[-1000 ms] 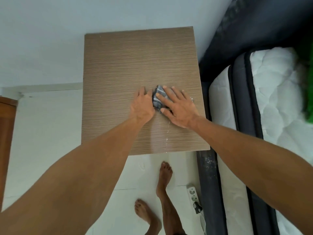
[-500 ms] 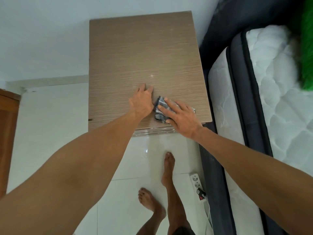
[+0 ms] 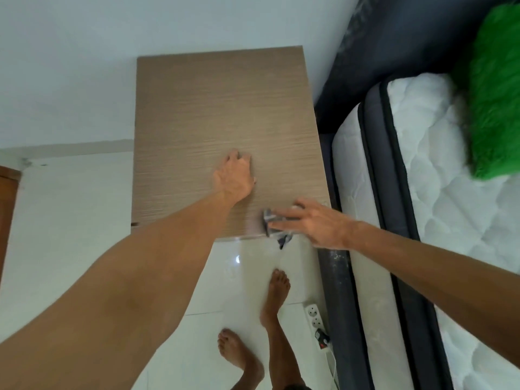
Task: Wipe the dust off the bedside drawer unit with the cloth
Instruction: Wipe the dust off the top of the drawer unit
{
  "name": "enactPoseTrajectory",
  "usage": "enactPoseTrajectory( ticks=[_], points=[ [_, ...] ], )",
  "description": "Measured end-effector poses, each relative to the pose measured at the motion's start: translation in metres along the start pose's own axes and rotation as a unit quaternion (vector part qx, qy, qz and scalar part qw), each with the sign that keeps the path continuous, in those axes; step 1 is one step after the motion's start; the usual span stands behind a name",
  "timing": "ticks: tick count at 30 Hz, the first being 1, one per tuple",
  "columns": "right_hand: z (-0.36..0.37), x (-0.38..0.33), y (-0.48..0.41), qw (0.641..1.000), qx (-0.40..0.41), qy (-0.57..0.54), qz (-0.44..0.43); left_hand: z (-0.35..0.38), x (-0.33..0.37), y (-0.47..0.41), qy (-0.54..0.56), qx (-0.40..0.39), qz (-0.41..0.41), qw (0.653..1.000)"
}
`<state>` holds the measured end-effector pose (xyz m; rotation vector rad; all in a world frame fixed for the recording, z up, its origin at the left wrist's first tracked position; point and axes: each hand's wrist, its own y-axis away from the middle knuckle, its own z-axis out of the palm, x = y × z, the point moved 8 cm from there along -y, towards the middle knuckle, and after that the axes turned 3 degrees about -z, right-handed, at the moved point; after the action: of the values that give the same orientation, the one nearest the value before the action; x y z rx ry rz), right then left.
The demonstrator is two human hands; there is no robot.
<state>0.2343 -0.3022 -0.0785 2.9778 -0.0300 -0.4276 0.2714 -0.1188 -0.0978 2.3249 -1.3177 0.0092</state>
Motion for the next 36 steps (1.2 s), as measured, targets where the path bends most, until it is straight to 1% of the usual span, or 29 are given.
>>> enactPoseTrajectory(
  ticks=[2, 4, 7, 10, 12, 15, 16, 18, 20, 23, 26, 31, 36],
  points=[
    [-0.025, 0.055, -0.001, 0.998, 0.024, 0.002, 0.062, -0.004, 0.014, -0.017, 0.001, 0.009, 0.011, 1.000],
    [-0.047, 0.110, -0.009, 0.993, 0.029, 0.005, 0.117, -0.006, 0.027, -0.033, 0.009, 0.009, 0.014, 1.000],
    [-0.077, 0.186, -0.032, 0.982, 0.079, -0.006, 0.170, -0.007, 0.041, -0.057, 0.028, 0.007, 0.002, 1.000],
    [-0.091, 0.258, -0.063, 0.970, 0.115, -0.016, 0.215, -0.008, 0.048, -0.075, 0.020, 0.009, -0.010, 1.000],
    [-0.099, 0.293, -0.081, 0.959, 0.148, -0.025, 0.240, -0.009, 0.051, -0.082, 0.003, -0.003, -0.013, 1.000],
    [-0.111, 0.322, -0.107, 0.940, 0.181, -0.049, 0.286, -0.009, 0.052, -0.087, -0.012, -0.016, -0.010, 1.000],
    [-0.112, 0.328, -0.115, 0.935, 0.175, -0.056, 0.303, -0.009, 0.052, -0.088, -0.012, -0.017, -0.010, 1.000],
    [-0.101, 0.341, -0.129, 0.929, 0.138, -0.071, 0.336, -0.009, 0.052, -0.088, -0.010, -0.015, -0.010, 1.000],
    [-0.085, 0.346, -0.136, 0.927, 0.105, -0.075, 0.351, -0.009, 0.052, -0.088, -0.008, -0.012, -0.009, 1.000],
    [-0.070, 0.332, -0.131, 0.929, 0.108, -0.049, 0.351, -0.008, 0.052, -0.088, -0.010, -0.019, -0.015, 1.000],
    [-0.058, 0.303, -0.114, 0.932, 0.114, -0.027, 0.344, -0.008, 0.052, -0.088, -0.015, -0.032, -0.021, 0.999],
    [-0.033, 0.250, -0.084, 0.939, 0.084, 0.009, 0.332, -0.009, 0.050, -0.087, -0.014, -0.028, -0.016, 0.999],
    [-0.005, 0.184, -0.048, 0.941, 0.060, 0.036, 0.330, -0.011, 0.045, -0.074, 0.004, 0.018, 0.011, 1.000]
  ],
)
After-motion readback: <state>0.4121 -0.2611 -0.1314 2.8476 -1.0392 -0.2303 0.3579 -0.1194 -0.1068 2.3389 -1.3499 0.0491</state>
